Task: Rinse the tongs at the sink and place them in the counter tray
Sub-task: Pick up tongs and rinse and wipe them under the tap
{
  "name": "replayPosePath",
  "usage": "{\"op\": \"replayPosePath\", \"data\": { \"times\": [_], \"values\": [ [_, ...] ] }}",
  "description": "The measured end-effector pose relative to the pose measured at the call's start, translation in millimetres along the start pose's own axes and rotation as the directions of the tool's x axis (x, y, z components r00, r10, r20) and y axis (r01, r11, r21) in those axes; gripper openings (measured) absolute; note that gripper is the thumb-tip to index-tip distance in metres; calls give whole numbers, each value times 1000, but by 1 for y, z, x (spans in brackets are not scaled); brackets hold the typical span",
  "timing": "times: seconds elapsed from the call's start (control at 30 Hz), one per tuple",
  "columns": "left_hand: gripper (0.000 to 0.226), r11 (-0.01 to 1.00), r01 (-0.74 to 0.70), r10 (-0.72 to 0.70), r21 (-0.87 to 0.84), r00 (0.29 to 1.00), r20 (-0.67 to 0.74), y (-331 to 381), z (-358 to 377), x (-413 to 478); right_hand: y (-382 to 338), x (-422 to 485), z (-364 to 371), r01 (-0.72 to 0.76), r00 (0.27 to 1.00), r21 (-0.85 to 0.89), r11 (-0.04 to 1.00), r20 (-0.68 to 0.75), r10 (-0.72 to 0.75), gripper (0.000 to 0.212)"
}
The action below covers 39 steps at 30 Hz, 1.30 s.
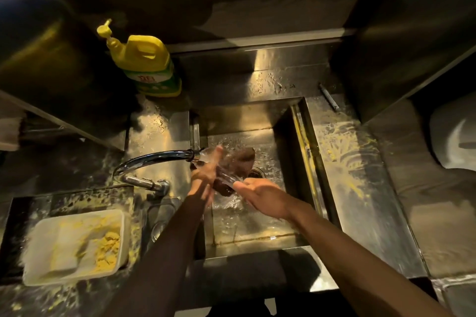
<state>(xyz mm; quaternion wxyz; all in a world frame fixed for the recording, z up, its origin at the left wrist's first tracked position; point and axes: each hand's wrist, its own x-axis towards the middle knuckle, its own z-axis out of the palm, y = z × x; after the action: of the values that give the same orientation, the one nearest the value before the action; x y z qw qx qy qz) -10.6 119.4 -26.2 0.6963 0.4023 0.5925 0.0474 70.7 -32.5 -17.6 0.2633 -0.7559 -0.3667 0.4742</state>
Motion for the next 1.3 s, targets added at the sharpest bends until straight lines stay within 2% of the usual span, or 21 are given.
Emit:
{"op": "replayPosePath", "data": {
  "times": [0.07,0.17,0.2,0.23,0.3,0.33,0.37,0.43,0.5,0.57,0.63,0.7,0.77,0.8,0.87,1.0,1.1,1.2,1.23,1.3],
  "values": [
    [99,998,-67,69,21,995,-68,4,-2,6,3,1,-14,-10,1000,0,1000,-24,10,56],
    [42,966,-71,100,-247,989,106,10,6,-9,2,9,-14,-61,997,46,997,-50,63,68],
    [42,968,-62,99,-245,985,143,13,9,-8,1,9,-7,-67,997,78,995,-36,70,66],
    [54,984,-85,109,-157,982,155,15,10,-9,1,9,-1,-57,998,76,996,-16,58,63],
    [67,982,-172,168,73,984,58,21,7,-6,-1,7,-3,-21,1000,-36,999,5,21,61],
    [66,968,-198,201,156,980,-3,22,5,-6,-2,6,-11,-4,1000,-89,996,8,5,61],
    [61,962,-218,229,165,972,-49,21,1,-4,-2,5,-22,5,1000,-137,991,18,-3,62],
    [35,958,-276,282,76,956,-80,17,-2,-6,0,1,-44,19,999,-279,960,31,-11,68],
    [19,965,-251,242,-72,963,-116,13,-6,-2,10,-5,-56,14,1000,-426,905,-16,-23,76],
    [35,946,-112,107,-303,994,-33,9,-18,12,22,-12,-59,-69,995,-429,901,-96,30,78],
    [51,925,30,24,-379,990,137,6,-22,14,26,-12,-53,-142,989,-416,898,-95,113,74],
    [50,954,40,22,-297,980,200,1,-12,2,24,-2,-38,-142,990,-366,920,-57,130,74],
    [46,974,12,36,-225,978,207,-2,2,-12,18,8,-23,-152,988,-200,968,-66,142,81],
    [51,978,13,30,-207,979,200,-5,5,-15,16,11,-18,-149,988,-137,979,-65,141,85],
    [67,982,8,24,-190,986,168,-8,3,-12,16,13,-16,-119,993,-123,985,-20,117,86],
    [41,981,-51,65,-188,996,68,-7,-3,-2,22,9,-40,-146,987,-73,987,58,150,73],
    [41,979,-142,140,-148,990,-23,-4,7,-3,19,8,-36,-173,981,23,985,98,170,63],
    [51,959,-259,255,111,966,49,1,-1,-1,20,6,-37,-164,980,-111,980,97,175,63],
    [47,940,-303,294,157,953,77,0,-4,-3,21,6,-47,-142,983,-213,967,81,162,64],
    [41,915,-343,343,211,939,39,-7,-8,-2,20,7,-70,-119,990,-432,894,21,142,71]
  ]
}}
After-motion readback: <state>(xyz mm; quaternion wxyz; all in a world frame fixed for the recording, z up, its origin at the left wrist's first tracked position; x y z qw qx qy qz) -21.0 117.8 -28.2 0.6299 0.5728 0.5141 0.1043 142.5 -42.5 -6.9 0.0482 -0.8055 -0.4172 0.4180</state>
